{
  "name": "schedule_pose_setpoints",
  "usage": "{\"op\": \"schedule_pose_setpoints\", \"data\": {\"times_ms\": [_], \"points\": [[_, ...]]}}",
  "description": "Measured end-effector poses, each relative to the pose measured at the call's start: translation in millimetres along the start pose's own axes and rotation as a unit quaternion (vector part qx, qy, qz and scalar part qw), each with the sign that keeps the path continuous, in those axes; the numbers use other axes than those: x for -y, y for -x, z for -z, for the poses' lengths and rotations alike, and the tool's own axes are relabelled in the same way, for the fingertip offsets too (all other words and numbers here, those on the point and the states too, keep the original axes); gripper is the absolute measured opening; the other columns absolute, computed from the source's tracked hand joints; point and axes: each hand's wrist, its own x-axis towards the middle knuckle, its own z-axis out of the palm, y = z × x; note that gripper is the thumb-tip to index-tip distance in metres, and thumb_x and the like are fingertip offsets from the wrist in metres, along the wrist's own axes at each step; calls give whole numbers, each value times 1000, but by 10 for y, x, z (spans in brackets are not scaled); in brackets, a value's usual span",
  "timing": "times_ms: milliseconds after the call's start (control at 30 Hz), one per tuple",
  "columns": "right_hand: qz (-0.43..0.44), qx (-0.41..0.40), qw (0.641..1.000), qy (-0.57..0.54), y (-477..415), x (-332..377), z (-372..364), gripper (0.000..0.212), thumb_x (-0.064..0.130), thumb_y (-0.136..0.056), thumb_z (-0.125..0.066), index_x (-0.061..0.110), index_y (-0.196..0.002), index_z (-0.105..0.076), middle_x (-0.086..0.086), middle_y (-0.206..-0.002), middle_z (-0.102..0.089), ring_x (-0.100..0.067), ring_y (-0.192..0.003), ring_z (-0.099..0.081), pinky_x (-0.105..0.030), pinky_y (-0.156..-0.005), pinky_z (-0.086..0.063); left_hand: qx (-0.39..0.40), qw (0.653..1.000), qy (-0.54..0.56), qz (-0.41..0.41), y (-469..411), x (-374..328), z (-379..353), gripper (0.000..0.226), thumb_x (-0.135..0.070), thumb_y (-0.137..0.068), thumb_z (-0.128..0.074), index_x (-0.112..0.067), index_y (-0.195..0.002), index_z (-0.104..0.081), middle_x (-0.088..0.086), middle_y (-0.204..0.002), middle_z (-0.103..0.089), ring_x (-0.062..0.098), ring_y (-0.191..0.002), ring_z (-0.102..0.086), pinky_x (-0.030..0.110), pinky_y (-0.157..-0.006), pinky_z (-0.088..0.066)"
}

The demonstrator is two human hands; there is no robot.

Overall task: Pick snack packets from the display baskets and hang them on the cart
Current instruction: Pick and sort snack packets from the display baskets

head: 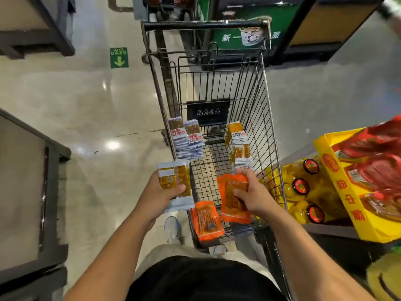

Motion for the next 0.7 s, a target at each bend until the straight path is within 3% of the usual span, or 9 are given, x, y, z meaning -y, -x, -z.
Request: {"op": "schedule_pose_setpoints", "data": {"times_ms": [133, 267, 367, 500, 600, 700], "points": [[-44, 29, 995, 88, -211, -121, -111, 49, 13, -103, -53, 43, -137, -35, -2, -120, -58, -24, -106, -59, -39, -86, -54, 27, 998, -58, -7, -456, -26, 107, 52, -7, -84, -81, -18, -130, -58, 1, -113, -75, 17, -102, -72, 31, -86, -57], [-87, 20, 992, 83, -348, -352, -197, 51, 12, -101, -57, 36, -141, -37, -5, -130, -58, -26, -112, -57, -36, -85, -50, 9, 997, -79, 19, -678, -21, 61, 50, -7, -84, -81, -19, -126, -54, -1, -112, -71, 15, -98, -70, 29, -81, -56], [-124, 23, 990, 67, -582, -571, -217, 47, 10, -100, -59, 36, -135, -41, -2, -124, -57, -24, -110, -57, -35, -84, -50, -24, 992, -119, 31, -820, 47, -69, 50, -15, -83, -83, -23, -121, -52, -4, -112, -68, 17, -100, -67, 36, -87, -55], [-147, 17, 985, 82, -947, -907, -252, 43, 12, -97, -62, 33, -130, -45, -6, -119, -62, -25, -99, -60, -40, -79, -55, -115, 978, -174, -7, -945, 144, -233, 45, -22, -83, -83, -23, -113, -49, -6, -104, -63, 15, -93, -62, 25, -71, -45], [-138, 43, 981, 127, -1283, -1191, -382, 45, 14, -96, -66, 24, -134, -44, -5, -105, -63, -20, -76, -58, -26, -58, -43, -174, 968, -181, -30, -1071, 266, -319, 45, -24, -81, -85, -27, -109, -49, -9, -101, -62, 12, -88, -61, 20, -67, -43], [-135, 97, 972, 167, -1621, -1482, -617, 50, 14, -96, -66, 20, -139, -42, -10, -104, -65, -28, -83, -62, -27, -58, -41, -184, 970, -161, -16, -1157, 457, -445, 49, -22, -80, -85, -30, -112, -49, -22, -98, -59, -8, -86, -59, 13, -69, -46]]}}
